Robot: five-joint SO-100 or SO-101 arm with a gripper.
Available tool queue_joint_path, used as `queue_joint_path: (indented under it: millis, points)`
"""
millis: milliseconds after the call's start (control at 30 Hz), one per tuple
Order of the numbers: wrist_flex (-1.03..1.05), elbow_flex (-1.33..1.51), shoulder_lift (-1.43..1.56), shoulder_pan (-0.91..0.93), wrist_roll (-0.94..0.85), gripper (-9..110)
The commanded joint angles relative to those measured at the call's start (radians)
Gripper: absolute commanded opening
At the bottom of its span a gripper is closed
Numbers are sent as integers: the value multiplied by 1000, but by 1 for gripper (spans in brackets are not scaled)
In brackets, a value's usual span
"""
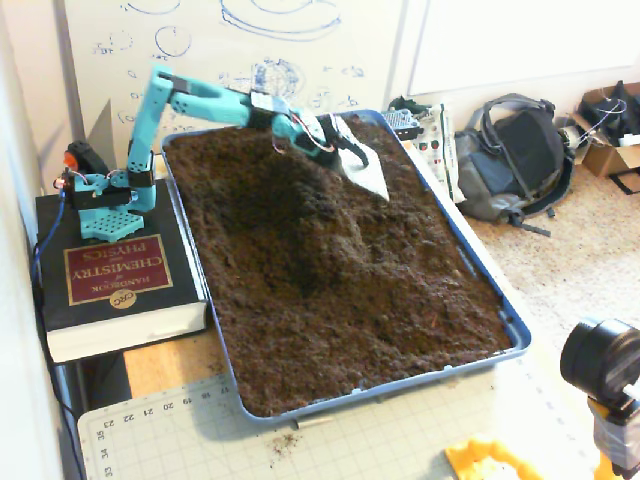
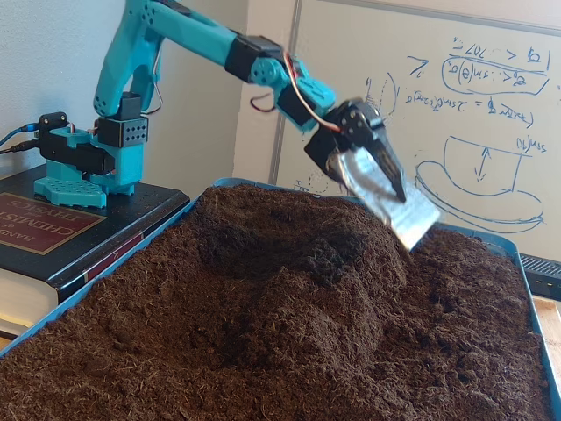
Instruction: Build a berm.
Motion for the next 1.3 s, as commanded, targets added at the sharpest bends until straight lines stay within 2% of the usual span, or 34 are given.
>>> queue_joint_path:
  millis: [0,300,500,667,967,1100,1267]
  points:
    - [-35,-221,-32,48,5,0]
    - [-48,-451,-321,51,5,0]
    - [-230,-566,-514,46,5,0]
    - [-314,-580,-618,28,5,0]
    - [-316,-572,-730,-29,5,0]
    - [-241,-571,-758,-49,5,0]
    - [58,-571,-718,-55,5,0]
